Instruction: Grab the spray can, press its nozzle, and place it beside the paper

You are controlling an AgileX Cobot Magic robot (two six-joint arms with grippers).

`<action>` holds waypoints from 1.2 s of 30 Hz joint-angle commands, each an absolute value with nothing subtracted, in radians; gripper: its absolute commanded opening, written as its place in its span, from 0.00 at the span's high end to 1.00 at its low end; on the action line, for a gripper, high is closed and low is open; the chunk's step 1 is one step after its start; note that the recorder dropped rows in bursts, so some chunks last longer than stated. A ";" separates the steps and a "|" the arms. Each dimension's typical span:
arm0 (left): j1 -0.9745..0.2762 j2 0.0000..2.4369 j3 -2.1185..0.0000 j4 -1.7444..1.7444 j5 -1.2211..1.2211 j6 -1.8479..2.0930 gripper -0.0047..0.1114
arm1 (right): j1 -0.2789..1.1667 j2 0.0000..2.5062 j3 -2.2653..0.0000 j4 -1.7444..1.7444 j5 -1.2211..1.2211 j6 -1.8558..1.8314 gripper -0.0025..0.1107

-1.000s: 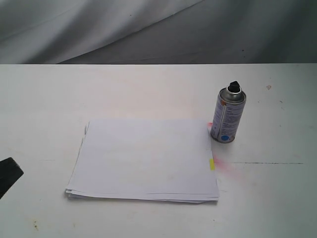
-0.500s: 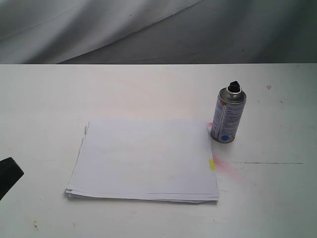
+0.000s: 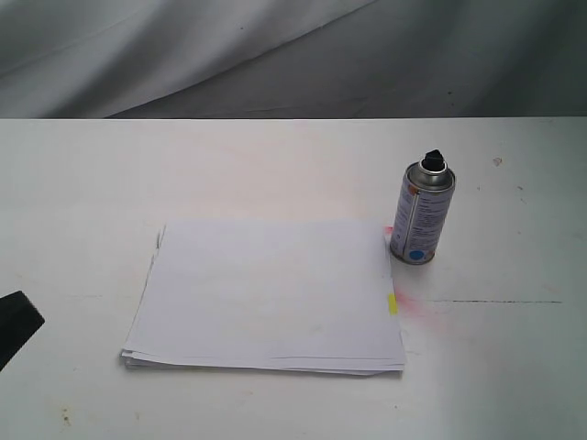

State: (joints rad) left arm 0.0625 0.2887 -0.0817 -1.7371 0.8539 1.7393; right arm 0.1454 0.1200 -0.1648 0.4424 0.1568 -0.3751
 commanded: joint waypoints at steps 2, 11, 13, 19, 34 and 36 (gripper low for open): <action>0.058 0.285 -0.076 -1.744 0.860 1.728 0.96 | 0.080 0.014 -0.072 0.444 0.134 -0.472 0.98; 0.058 0.285 -0.076 -1.744 0.860 1.728 0.96 | 0.080 0.009 0.000 0.454 0.085 -0.438 0.98; 0.058 0.285 -0.076 -1.744 0.860 1.728 0.96 | 0.080 0.009 0.000 0.357 0.109 -0.350 0.98; 0.058 0.285 -0.076 -1.744 0.860 1.728 0.96 | 0.080 0.009 0.000 0.033 0.095 -0.020 0.98; 0.058 0.285 -0.076 -1.744 0.860 1.728 0.96 | 0.080 0.009 0.000 0.037 0.154 -0.018 0.98; 0.058 0.285 -0.076 -1.744 0.860 1.728 0.96 | 0.080 0.009 0.000 0.037 0.154 -0.018 0.98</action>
State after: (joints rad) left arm 0.0625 0.2887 -0.0817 -1.7371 0.8539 1.7385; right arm 0.0881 0.0148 -0.0031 0.0485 0.1480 -0.0219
